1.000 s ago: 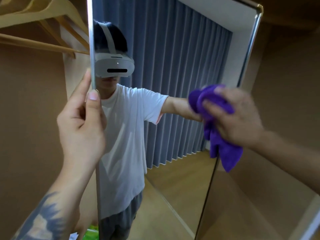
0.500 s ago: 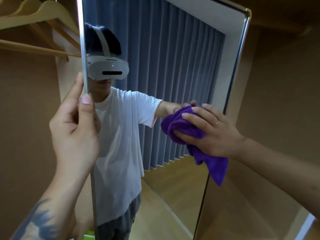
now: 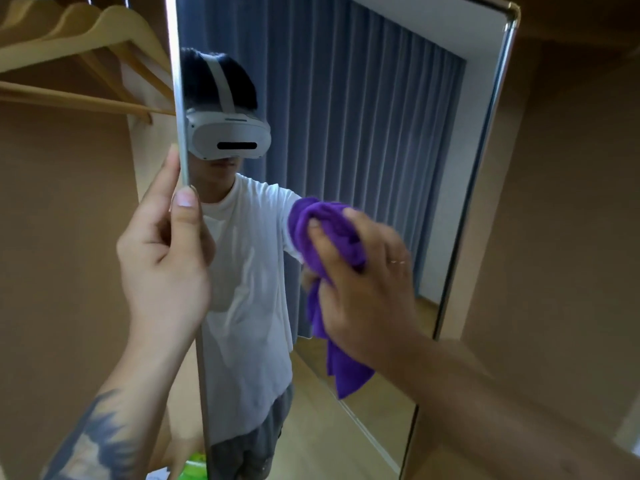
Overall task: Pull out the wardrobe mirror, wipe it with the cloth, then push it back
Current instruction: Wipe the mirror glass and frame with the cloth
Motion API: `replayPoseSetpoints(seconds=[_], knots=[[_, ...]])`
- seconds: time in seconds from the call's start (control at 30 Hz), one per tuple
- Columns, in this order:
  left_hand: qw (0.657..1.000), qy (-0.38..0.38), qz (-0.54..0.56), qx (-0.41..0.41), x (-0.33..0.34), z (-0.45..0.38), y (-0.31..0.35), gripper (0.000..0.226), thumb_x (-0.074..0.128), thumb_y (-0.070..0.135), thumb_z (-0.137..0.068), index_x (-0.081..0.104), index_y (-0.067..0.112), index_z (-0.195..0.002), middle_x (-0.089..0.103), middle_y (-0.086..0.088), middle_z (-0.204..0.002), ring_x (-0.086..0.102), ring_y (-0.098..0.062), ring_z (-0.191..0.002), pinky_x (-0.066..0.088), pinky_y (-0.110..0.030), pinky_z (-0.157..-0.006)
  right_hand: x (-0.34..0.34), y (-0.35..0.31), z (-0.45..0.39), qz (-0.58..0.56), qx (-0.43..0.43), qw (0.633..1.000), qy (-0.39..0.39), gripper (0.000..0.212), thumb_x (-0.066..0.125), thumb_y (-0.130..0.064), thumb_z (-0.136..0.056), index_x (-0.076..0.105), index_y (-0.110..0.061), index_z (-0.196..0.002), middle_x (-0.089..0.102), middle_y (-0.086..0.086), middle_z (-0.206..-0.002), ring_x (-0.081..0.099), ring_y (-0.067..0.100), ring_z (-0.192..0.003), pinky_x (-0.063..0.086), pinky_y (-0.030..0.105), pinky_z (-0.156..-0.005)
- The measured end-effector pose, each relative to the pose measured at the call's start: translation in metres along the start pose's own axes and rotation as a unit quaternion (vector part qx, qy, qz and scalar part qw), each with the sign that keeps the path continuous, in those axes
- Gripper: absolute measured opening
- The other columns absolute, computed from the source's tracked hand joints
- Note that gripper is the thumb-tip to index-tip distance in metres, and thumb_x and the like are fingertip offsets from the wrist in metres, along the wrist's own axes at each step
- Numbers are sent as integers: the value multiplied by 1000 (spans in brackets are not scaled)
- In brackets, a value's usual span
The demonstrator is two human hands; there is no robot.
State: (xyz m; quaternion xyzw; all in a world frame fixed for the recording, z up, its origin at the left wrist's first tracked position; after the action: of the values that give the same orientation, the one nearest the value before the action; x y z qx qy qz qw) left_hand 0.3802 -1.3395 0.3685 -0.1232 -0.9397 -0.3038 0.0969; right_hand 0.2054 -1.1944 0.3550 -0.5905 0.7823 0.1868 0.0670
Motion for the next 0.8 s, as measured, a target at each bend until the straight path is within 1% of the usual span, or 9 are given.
replayPoseSetpoints(seconds=[0.07, 0.13, 0.27, 0.37, 0.4, 0.5, 0.6, 0.7, 0.8], knots=[[1000, 0, -10, 0, -1, 0, -1, 42, 48, 47, -109, 53, 50, -151, 62, 0, -84, 50, -7, -70, 48, -25, -68, 6, -22, 2, 3, -18, 1000, -10, 65, 50, -34, -91, 36, -30, -154, 31, 9, -153, 41, 38, -134, 32, 52, -117], [1000, -8, 4, -3, 0, 0, -2, 42, 49, 48, -109, 52, 50, -151, 57, -10, -82, 45, -12, -67, 45, -27, -63, 10, -30, 2, -5, -43, 999, -10, 63, 51, -32, -92, 39, -36, -154, 33, 4, -152, 39, 34, -133, 37, 52, -116], [999, -29, 14, -7, 1, -5, -4, 48, 50, 59, -107, 50, 48, -153, 56, -16, -83, 45, -18, -67, 46, -35, -67, 1, -7, -1, -2, -55, 998, 25, 60, 61, -25, -87, 59, -38, -146, 40, -1, -147, 50, 31, -126, 38, 43, -109], [999, -53, 11, -5, 3, -6, -2, 48, 47, 57, -109, 48, 46, -155, 66, -19, -97, 55, -25, -78, 51, -42, -73, -7, 26, -3, 1, 4, 999, 32, 60, 62, -22, -84, 63, -27, -144, 47, 6, -148, 57, 36, -122, 40, 49, -107], [999, -53, 12, 1, 3, -5, -1, 46, 47, 53, -110, 48, 45, -156, 66, -15, -98, 57, -23, -79, 52, -39, -73, -9, 39, -4, -4, 33, 999, 37, 60, 61, -20, -84, 64, -23, -144, 51, 11, -148, 58, 38, -123, 40, 50, -109], [999, -33, 13, 14, 2, -2, 1, 45, 48, 43, -112, 50, 38, -157, 56, -11, -86, 48, -6, -62, 46, -20, -61, -17, 75, -3, -19, 135, 989, 61, 59, 60, -14, -86, 62, -17, -144, 56, 20, -145, 56, 40, -127, 38, 52, -110], [999, -24, 7, 23, 2, 1, 4, 45, 48, 36, -113, 50, 31, -158, 53, -8, -84, 46, 5, -61, 44, -10, -62, -19, 83, 2, -47, 242, 964, 104, 59, 60, -8, -87, 60, -16, -145, 54, 20, -144, 55, 39, -124, 40, 50, -107], [1000, -17, 5, -3, 1, 1, 1, 43, 48, 38, -112, 52, 41, -155, 47, -9, -73, 41, -6, -58, 42, -24, -58, -13, 60, 1, -89, 313, 936, 134, 58, 55, -10, -91, 56, -16, -148, 48, 21, -147, 51, 36, -125, 36, 41, -110], [1000, -19, 0, -10, 1, -1, 2, 41, 49, 37, -113, 53, 41, -154, 45, -9, -74, 38, -9, -58, 39, -29, -58, -10, 27, -13, -114, 309, 934, 140, 58, 53, -11, -91, 56, -15, -148, 45, 22, -148, 49, 37, -126, 42, 50, -109]])
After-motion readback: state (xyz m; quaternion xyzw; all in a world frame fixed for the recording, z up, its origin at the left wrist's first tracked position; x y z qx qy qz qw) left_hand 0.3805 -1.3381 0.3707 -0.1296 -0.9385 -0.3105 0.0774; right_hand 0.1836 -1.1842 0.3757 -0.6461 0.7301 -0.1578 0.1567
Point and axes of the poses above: each hand's wrist, its own z-axis away from the middle knuckle, its own x-axis out of the palm, y = z × x, the point moved 8 cm from there along -z, towards the middle knuckle
